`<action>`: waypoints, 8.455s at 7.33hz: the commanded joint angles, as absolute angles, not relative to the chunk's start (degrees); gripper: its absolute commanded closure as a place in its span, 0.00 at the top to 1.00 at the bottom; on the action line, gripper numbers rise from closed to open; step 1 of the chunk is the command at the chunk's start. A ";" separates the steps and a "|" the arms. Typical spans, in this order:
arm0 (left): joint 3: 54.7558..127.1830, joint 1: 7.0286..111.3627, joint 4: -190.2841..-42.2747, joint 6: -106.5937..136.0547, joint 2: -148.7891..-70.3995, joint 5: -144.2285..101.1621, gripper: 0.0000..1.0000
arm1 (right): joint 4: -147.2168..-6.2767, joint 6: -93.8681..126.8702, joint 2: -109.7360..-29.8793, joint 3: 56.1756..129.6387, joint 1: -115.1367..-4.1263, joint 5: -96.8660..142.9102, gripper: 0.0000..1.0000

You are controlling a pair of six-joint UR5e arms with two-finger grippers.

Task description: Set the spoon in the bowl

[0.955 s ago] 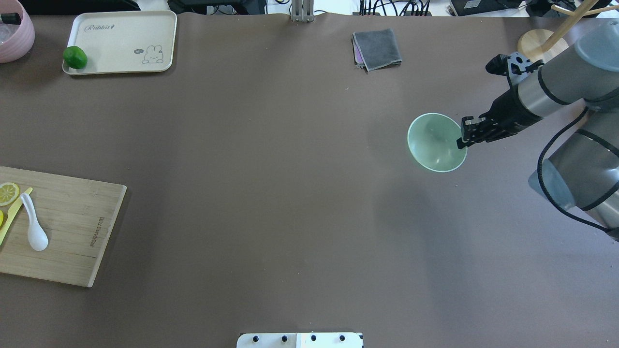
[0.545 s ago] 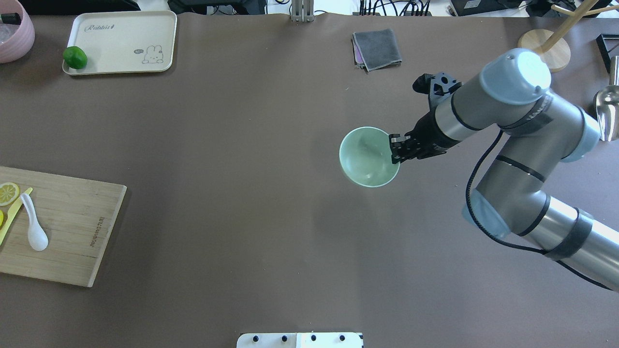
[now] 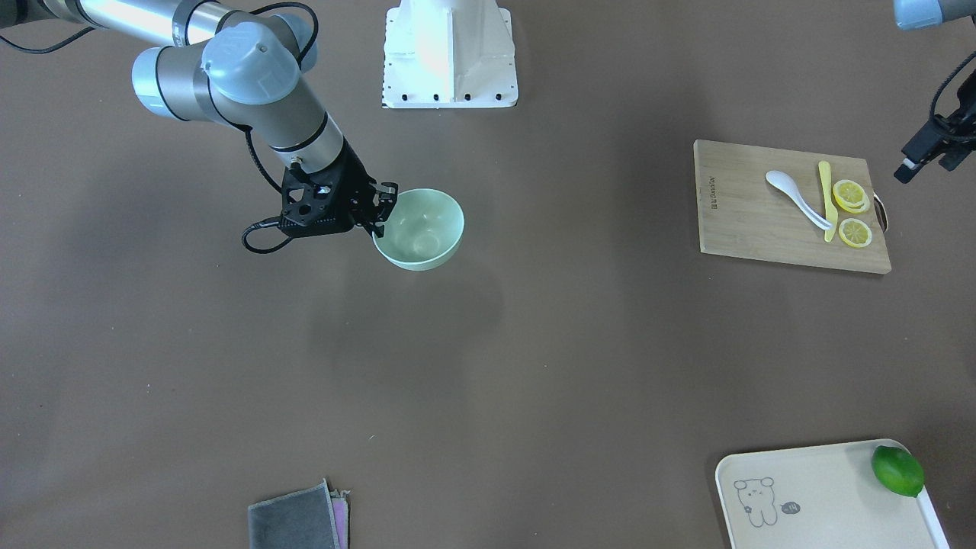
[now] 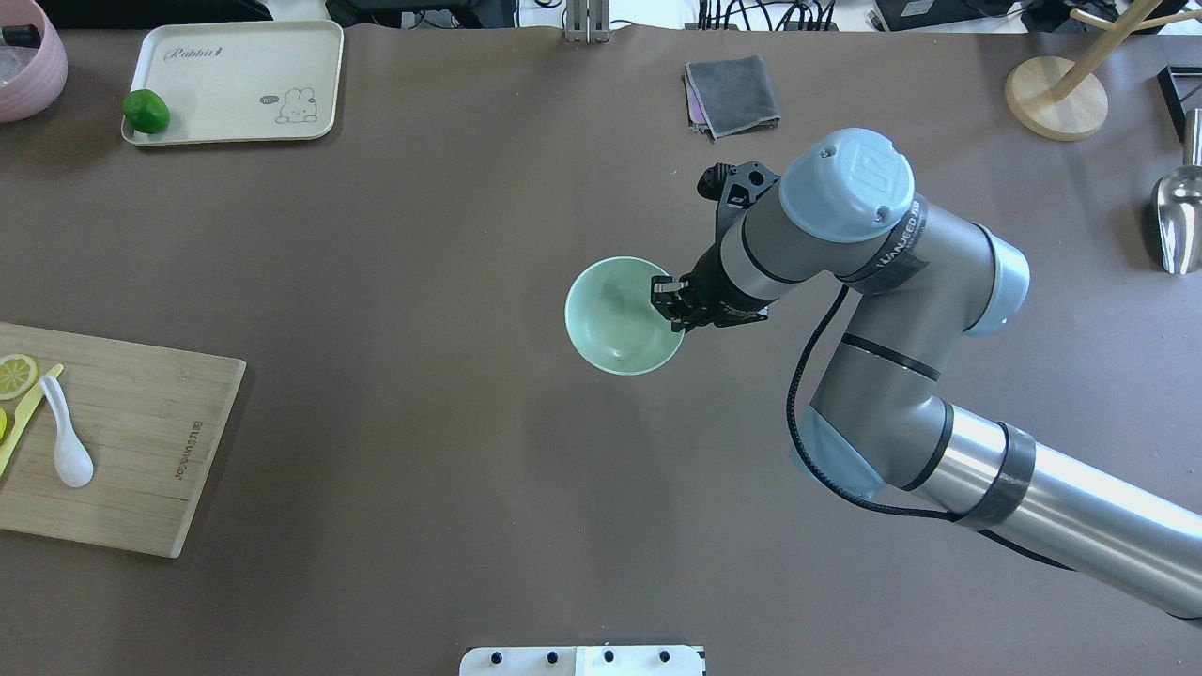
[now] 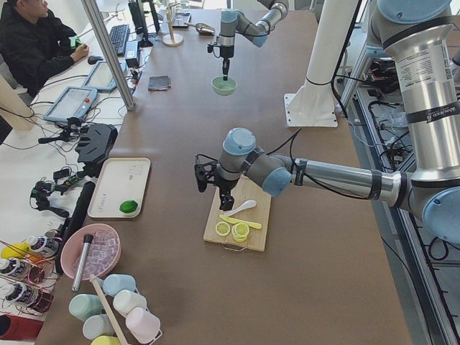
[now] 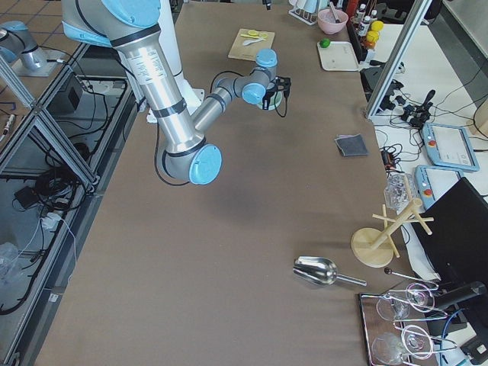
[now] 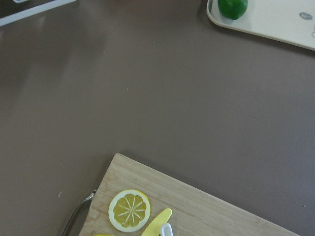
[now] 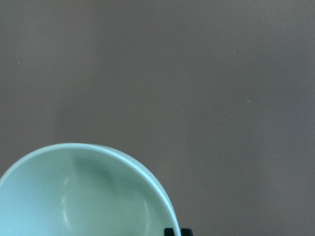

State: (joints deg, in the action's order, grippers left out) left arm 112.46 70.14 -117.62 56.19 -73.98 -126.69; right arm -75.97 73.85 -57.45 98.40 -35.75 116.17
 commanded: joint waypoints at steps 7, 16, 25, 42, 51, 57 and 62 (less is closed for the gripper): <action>108.55 58.54 -117.60 69.17 -76.73 -120.59 0.98 | -75.32 75.59 -48.78 86.50 -31.29 112.76 0.22; 105.66 45.81 -123.45 84.53 -76.12 -113.21 0.98 | -75.94 66.31 -55.88 98.95 -42.00 119.62 1.00; 104.85 42.45 -129.73 87.62 -72.51 -113.20 0.48 | -77.07 65.30 -58.89 102.57 -43.33 120.14 1.00; 88.16 30.86 -104.06 103.71 -134.56 -101.17 0.00 | -80.24 58.71 -70.84 107.40 -51.24 121.82 1.00; 111.79 33.57 -83.67 75.68 -124.54 -101.25 0.98 | -85.43 55.90 -74.18 109.16 -56.95 125.51 1.00; 119.53 50.84 -84.11 57.16 -110.69 -106.57 0.98 | -85.61 47.79 -84.49 115.11 -61.15 129.79 1.00; 110.07 80.81 -85.16 12.94 -95.46 -117.85 0.98 | -85.61 3.12 -97.21 101.12 -82.84 132.10 1.00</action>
